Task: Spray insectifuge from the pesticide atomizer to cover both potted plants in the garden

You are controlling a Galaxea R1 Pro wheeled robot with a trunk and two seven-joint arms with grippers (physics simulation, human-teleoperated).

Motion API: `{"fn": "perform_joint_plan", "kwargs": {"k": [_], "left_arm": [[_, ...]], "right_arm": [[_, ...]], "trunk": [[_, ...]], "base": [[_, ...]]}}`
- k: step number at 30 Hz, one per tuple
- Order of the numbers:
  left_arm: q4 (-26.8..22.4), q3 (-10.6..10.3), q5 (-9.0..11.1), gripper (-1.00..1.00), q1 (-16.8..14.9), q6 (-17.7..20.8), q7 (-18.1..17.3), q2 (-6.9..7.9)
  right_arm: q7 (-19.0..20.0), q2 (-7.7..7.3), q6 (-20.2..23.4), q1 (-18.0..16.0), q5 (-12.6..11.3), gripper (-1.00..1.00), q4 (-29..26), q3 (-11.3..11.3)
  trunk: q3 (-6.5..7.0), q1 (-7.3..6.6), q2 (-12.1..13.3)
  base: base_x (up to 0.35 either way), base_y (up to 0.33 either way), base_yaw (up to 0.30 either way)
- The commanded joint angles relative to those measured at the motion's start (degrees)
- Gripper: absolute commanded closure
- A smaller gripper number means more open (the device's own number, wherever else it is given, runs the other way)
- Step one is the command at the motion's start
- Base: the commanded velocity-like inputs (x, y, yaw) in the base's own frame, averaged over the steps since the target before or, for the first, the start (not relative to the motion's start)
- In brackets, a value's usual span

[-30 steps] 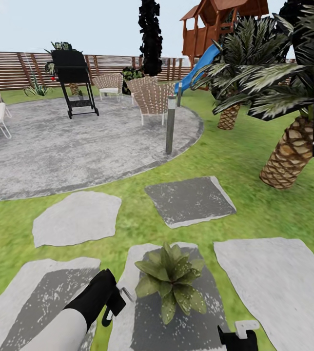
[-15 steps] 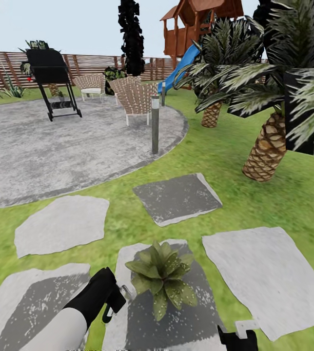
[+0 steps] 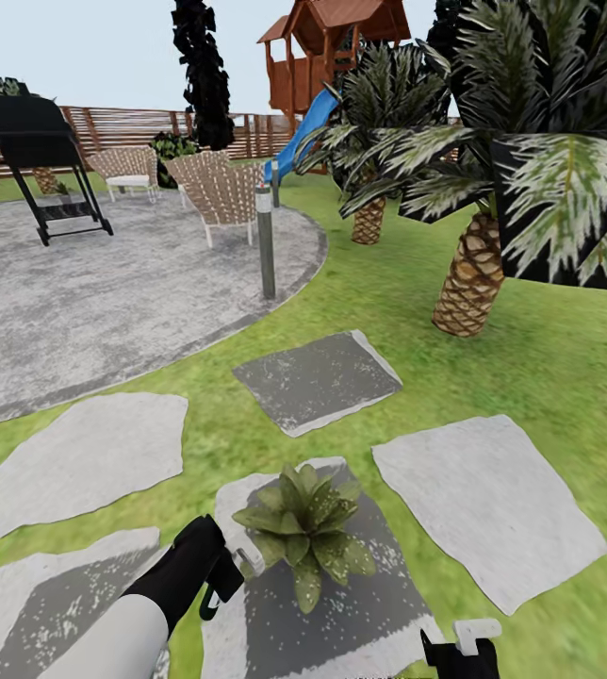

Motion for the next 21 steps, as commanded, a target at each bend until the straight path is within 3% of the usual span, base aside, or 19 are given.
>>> {"fn": "perform_joint_plan", "kwargs": {"k": [1,10,15,21], "left_arm": [[-0.14,-0.05,-0.57,1.0,-0.01,0.11,-0.53,0.01],[-0.18,-0.05,-0.57,1.0,-0.01,0.11,-0.53,0.01],[-0.19,-0.05,-0.57,1.0,-0.01,0.11,-0.53,0.01],[-0.18,-0.05,-0.57,1.0,-0.01,0.11,-0.53,0.01]], "right_arm": [[0.38,0.0,-0.2,-0.04,0.13,-1.0,0.04,-0.51],[0.38,0.0,-0.2,-0.04,0.13,-1.0,0.04,-0.5],[0.38,0.0,-0.2,-0.04,0.13,-1.0,0.03,-0.52],[0.38,0.0,-0.2,-0.05,0.13,-1.0,0.01,-0.52]], "trunk": [[-0.05,-0.01,-0.02],[-0.05,-0.01,-0.02],[-0.05,-0.01,-0.02],[-0.05,-0.01,-0.02]], "base": [[0.0,0.001,-0.172],[-0.043,0.034,-0.025],[-0.186,0.207,0.0],[-0.007,0.292,-0.024]]}}
